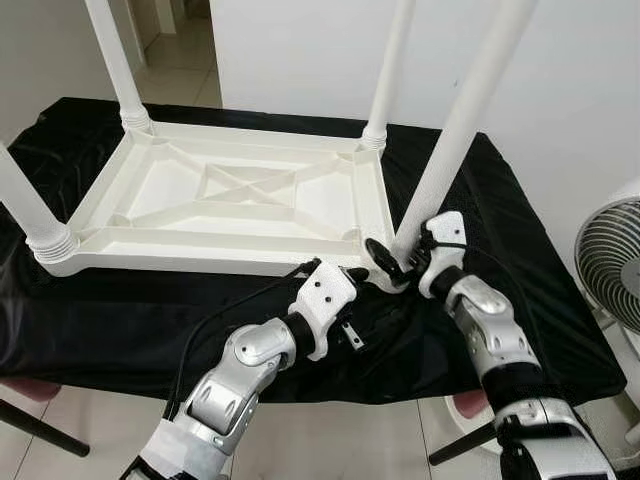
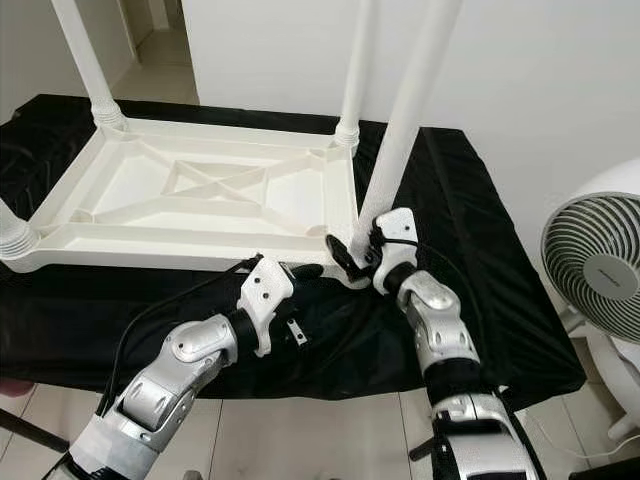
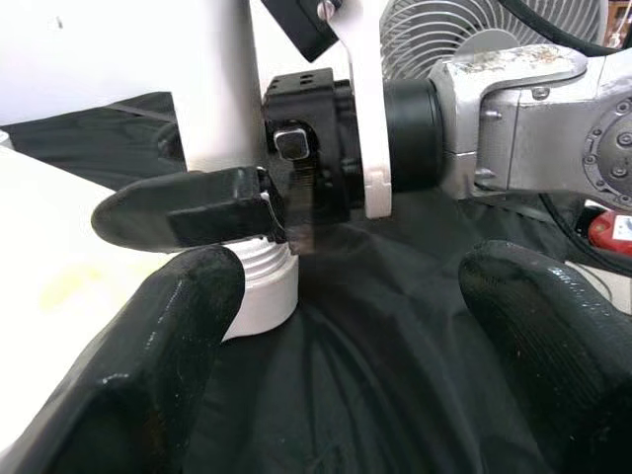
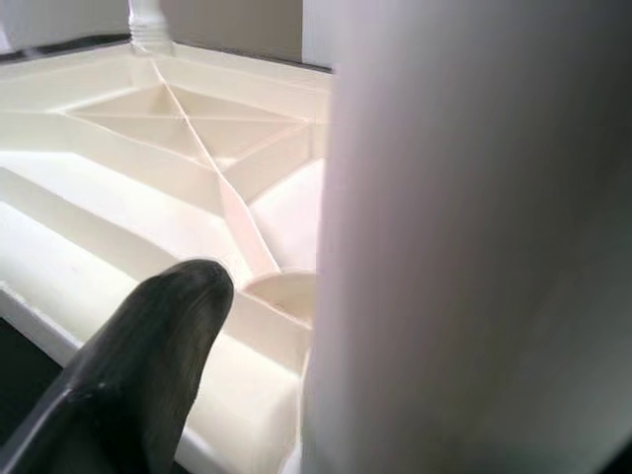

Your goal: Building children table

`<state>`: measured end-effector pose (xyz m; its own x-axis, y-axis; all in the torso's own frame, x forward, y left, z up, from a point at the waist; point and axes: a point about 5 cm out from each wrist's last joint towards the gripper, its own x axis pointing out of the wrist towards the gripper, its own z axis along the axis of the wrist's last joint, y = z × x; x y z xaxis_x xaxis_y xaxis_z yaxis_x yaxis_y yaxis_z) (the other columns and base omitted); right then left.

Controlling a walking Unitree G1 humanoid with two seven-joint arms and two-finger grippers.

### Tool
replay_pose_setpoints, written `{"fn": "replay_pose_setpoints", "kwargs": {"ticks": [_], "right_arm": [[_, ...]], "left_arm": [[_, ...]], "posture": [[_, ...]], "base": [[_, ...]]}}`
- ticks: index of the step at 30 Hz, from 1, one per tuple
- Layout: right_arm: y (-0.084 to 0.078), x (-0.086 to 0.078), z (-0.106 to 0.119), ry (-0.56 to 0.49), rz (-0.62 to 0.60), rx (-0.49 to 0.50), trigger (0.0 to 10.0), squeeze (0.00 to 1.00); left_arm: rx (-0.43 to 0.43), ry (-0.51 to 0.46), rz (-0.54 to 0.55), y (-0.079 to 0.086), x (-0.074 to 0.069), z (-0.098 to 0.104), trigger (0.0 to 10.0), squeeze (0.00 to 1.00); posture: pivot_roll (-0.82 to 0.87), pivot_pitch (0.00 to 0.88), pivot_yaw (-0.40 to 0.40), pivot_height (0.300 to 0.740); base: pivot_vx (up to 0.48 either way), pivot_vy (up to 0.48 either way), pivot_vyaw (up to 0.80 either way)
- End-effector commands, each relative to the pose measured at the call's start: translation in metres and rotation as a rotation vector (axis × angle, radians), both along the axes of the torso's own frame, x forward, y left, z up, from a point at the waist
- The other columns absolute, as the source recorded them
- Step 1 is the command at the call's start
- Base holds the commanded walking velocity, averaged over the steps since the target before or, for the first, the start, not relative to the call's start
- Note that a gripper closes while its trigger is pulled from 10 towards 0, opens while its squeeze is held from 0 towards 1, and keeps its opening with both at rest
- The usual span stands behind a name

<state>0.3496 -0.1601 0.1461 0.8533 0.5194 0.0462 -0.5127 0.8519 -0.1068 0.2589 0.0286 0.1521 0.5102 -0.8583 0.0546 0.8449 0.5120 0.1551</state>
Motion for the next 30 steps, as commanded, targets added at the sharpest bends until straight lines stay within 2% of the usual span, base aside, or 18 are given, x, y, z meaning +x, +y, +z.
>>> {"fn": "replay_pose_setpoints", "kwargs": {"ticks": [1,3,4,11,18,19,22,23,26,29,30], "right_arm": [[0.002,0.001,-0.006,0.025,0.029,-0.032,10.0,0.00],[0.002,0.001,-0.006,0.025,0.029,-0.032,10.0,0.00],[0.005,0.003,-0.008,0.036,0.043,-0.033,0.0,0.00],[0.007,0.004,-0.016,0.086,0.079,-0.024,0.0,0.00],[-0.002,0.002,-0.023,0.098,0.073,-0.019,0.0,0.00],[-0.004,0.001,-0.025,0.102,0.062,-0.017,9.4,0.00],[-0.005,0.000,-0.026,0.105,0.055,-0.016,9.4,0.00],[-0.007,0.000,-0.027,0.102,0.032,-0.003,10.0,0.00],[-0.007,0.000,-0.027,0.101,0.023,0.001,10.0,0.00],[-0.011,0.002,-0.027,0.088,-0.119,-0.011,10.0,0.00],[-0.011,0.002,-0.027,0.088,-0.119,-0.011,10.0,0.00]], "left_arm": [[0.013,-0.007,-0.017,-0.001,0.000,-0.001,10.0,0.00],[0.013,-0.007,-0.017,-0.001,0.000,-0.001,10.0,0.00],[0.014,-0.008,-0.014,0.000,0.000,-0.001,10.0,0.00],[0.017,-0.011,-0.006,0.002,0.001,0.000,10.0,0.00],[0.016,-0.008,-0.005,0.002,0.001,0.000,10.0,0.00],[0.015,-0.007,-0.007,0.002,0.001,0.000,10.0,0.00],[0.015,-0.007,-0.009,0.001,0.000,0.000,10.0,0.00],[0.014,-0.005,-0.011,0.001,0.000,0.000,10.0,0.00],[0.014,-0.005,-0.012,0.002,0.000,0.000,10.0,0.00],[0.016,-0.004,-0.011,0.002,0.000,0.000,10.0,0.00],[0.016,-0.004,-0.011,0.002,0.000,0.000,10.0,0.00]], "posture": [[0.10,0.008,-0.066,0.740],[0.10,0.008,-0.066,0.740],[0.10,0.007,-0.065,0.740],[0.11,0.012,-0.066,0.740],[0.10,0.024,-0.059,0.740],[0.09,0.031,-0.055,0.740],[0.09,0.031,-0.055,0.740],[0.09,0.036,-0.051,0.740],[0.09,0.036,-0.051,0.740],[0.09,0.038,-0.050,0.740],[0.09,0.038,-0.050,0.740]], "base": [[0.000,0.000,0.00],[0.000,0.000,0.00],[0.000,0.000,0.00],[0.000,0.000,0.00],[0.000,0.000,0.00],[0.000,0.000,0.00],[0.000,0.000,0.00],[0.000,0.000,0.00],[0.000,0.000,0.00],[0.000,0.000,0.00],[0.000,0.000,0.00]]}}
